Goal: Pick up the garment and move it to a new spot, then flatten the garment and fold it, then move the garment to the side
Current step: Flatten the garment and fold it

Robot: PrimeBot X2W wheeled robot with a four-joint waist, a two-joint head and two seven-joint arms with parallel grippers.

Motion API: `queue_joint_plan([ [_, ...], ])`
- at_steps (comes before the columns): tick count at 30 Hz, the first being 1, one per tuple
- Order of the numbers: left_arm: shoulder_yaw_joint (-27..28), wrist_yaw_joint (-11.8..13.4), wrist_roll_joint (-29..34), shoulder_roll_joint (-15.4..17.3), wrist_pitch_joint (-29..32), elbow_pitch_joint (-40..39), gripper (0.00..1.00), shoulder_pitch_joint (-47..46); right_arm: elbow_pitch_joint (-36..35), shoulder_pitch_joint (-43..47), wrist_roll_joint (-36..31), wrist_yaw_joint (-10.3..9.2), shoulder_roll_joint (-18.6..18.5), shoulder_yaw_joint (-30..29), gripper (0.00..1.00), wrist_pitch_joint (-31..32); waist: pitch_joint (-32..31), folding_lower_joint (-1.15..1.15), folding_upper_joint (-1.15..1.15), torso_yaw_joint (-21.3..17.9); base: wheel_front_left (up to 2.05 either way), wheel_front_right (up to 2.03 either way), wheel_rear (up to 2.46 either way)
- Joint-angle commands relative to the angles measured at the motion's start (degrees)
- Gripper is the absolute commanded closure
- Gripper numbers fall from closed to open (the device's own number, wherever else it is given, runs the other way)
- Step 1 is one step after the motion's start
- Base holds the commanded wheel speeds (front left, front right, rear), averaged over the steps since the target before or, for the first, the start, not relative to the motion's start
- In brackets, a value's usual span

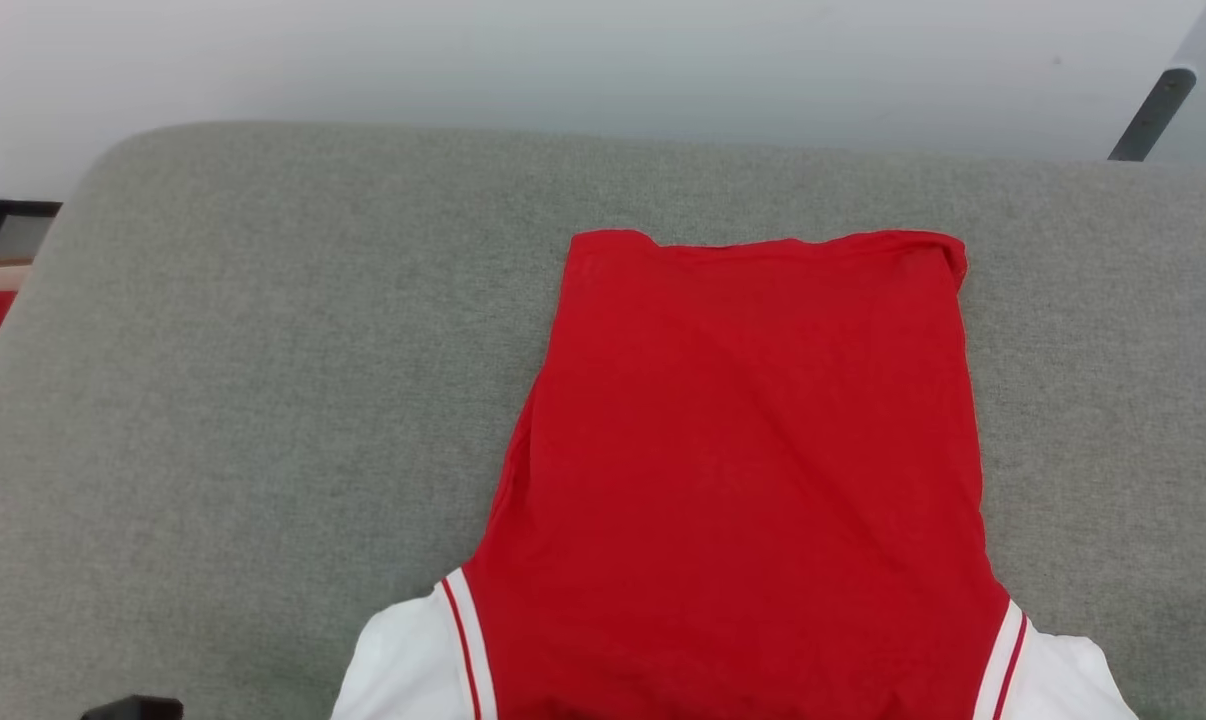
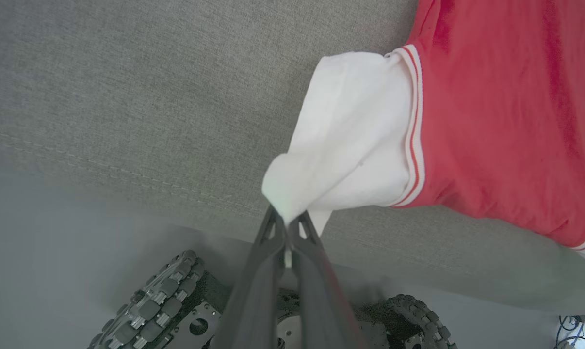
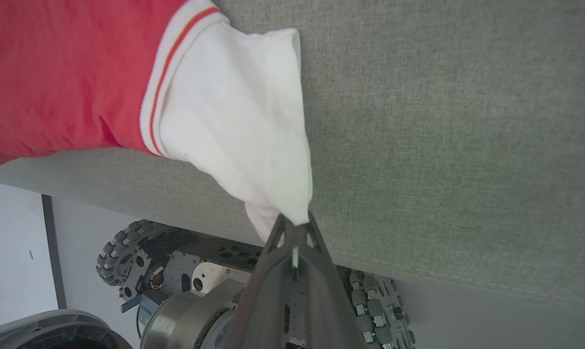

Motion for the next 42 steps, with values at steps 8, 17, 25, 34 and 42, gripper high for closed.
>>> queue_joint_plan([
  [8,0.52,-0.39,1.55,0.64,-0.88,1.02,1.0,-1.11,-1.27,-3.85,-3.62,-0.03,1.56,0.28,1.0,2.18,1.38,0.0,0.0,-0.74,0.0,0.0,0.0],
  [17,-1.48,-2.68,3.67,-1.33,-1.28,2.53,1.0,-4.71,-3.09,-7.8,-8.24,-0.03,-0.77,3.2,0.0,4.57,2.63,0.0,0.0,-0.57,0.0,0.0,0.0],
  [25,-3.19,-4.74,6.43,-4.05,-2.81,4.12,1.0,-8.45,-9.45,-18.75,-11.03,-0.03,-2.49,1.94,0.0,2.25,5.76,0.0,0.0,1.18,0.0,0.0,0.0],
  [34,-6.5,-8.31,9.53,-7.78,-2.26,6.52,1.0,-15.43,9.63,-48.58,-19.77,-0.02,-3.55,8.53,0.0,-9.76,11.75,0.0,0.0,5.73,0.0,0.0,0.0],
  [42,-9.53,-11.64,11.73,-11.62,-1.44,9.78,1.0,-21.66,34.81,-66.79,-23.44,-0.02,-2.71,15.17,0.0,-10.19,15.32,0.0,0.0,10.72,0.0,0.0,0.0],
])
